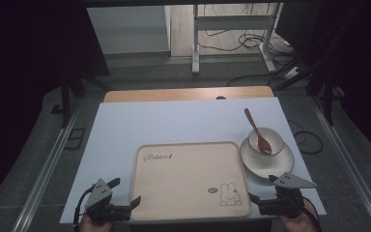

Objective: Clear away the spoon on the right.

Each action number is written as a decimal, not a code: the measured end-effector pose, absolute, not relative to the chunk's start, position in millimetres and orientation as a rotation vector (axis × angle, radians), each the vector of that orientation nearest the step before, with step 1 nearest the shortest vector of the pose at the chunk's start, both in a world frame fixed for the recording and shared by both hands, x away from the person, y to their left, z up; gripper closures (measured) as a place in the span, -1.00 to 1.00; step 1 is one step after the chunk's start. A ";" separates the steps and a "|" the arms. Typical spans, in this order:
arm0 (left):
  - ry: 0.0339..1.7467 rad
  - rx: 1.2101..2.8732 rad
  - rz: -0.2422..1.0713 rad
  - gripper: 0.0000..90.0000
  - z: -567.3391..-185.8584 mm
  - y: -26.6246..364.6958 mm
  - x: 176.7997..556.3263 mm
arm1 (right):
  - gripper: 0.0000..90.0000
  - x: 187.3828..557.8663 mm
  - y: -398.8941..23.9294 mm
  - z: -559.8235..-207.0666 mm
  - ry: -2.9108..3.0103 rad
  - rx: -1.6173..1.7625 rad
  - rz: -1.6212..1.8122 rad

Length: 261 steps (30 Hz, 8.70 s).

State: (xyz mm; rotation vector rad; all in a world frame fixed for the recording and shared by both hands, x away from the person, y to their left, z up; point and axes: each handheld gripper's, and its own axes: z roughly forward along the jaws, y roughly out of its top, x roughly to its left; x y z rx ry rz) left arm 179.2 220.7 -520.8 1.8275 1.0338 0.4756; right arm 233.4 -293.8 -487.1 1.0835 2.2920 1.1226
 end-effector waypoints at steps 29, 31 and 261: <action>1.048 1.819 0.495 -0.95 -520.8 221.6 179.1 | -1.00 235.9 -296.1 -489.4 2.279 1.117 1.128; 1.049 1.819 0.497 -0.95 -520.7 221.7 179.1 | -1.00 235.9 -295.8 -489.2 2.275 1.117 1.122; 1.067 1.830 0.509 -0.94 -520.8 217.5 179.6 | 0.71 366.3 -155.1 -473.1 2.852 1.275 0.511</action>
